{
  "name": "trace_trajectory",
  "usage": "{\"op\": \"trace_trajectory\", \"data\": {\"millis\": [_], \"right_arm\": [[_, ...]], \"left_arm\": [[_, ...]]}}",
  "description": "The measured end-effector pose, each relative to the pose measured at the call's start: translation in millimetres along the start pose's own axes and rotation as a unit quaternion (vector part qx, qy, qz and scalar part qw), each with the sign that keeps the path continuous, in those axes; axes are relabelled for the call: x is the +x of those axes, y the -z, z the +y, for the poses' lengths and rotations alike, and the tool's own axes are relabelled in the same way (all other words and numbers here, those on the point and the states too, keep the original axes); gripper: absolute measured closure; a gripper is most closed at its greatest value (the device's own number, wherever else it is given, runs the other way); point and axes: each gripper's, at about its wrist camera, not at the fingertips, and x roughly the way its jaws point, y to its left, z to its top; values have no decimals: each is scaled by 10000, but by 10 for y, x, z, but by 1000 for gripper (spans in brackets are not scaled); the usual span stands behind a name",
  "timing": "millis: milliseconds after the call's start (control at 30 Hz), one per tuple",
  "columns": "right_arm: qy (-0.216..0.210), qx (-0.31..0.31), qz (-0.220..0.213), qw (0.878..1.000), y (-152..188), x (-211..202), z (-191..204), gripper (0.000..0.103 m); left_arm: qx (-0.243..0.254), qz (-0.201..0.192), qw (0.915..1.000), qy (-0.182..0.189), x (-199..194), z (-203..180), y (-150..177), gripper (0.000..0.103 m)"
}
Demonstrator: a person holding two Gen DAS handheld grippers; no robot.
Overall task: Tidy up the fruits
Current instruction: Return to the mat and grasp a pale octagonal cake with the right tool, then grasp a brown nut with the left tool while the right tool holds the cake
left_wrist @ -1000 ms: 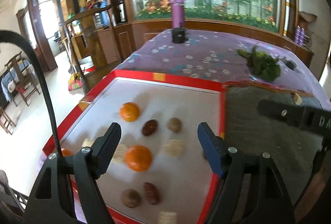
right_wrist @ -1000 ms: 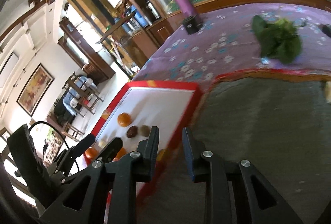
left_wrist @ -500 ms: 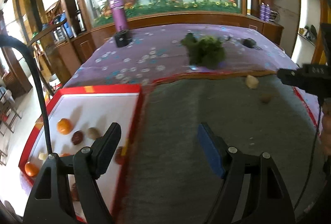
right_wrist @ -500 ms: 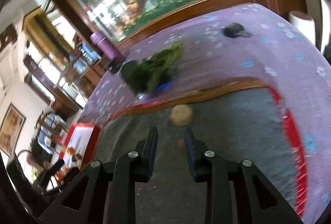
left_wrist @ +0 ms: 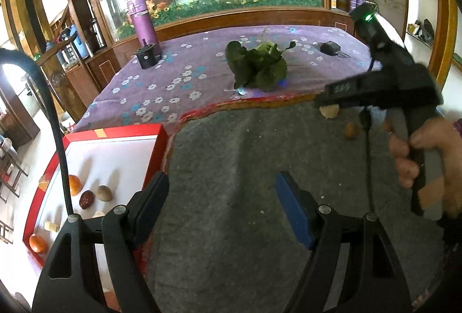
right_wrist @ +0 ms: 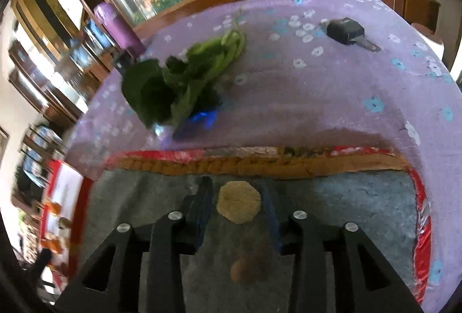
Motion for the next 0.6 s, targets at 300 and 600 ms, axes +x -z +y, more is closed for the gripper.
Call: {"op": "trace_trajectory", "data": {"millis": [300,600], "right_arm": [[-104,688,-57,9976,136,-303,-423,72],[218,765,-178,9967,468,-569,-954,71]], "left_arm": [[27,-24,9997,262,69,-244,-168,27],[9,268,9987,431,329,-689,-270,27]]}}
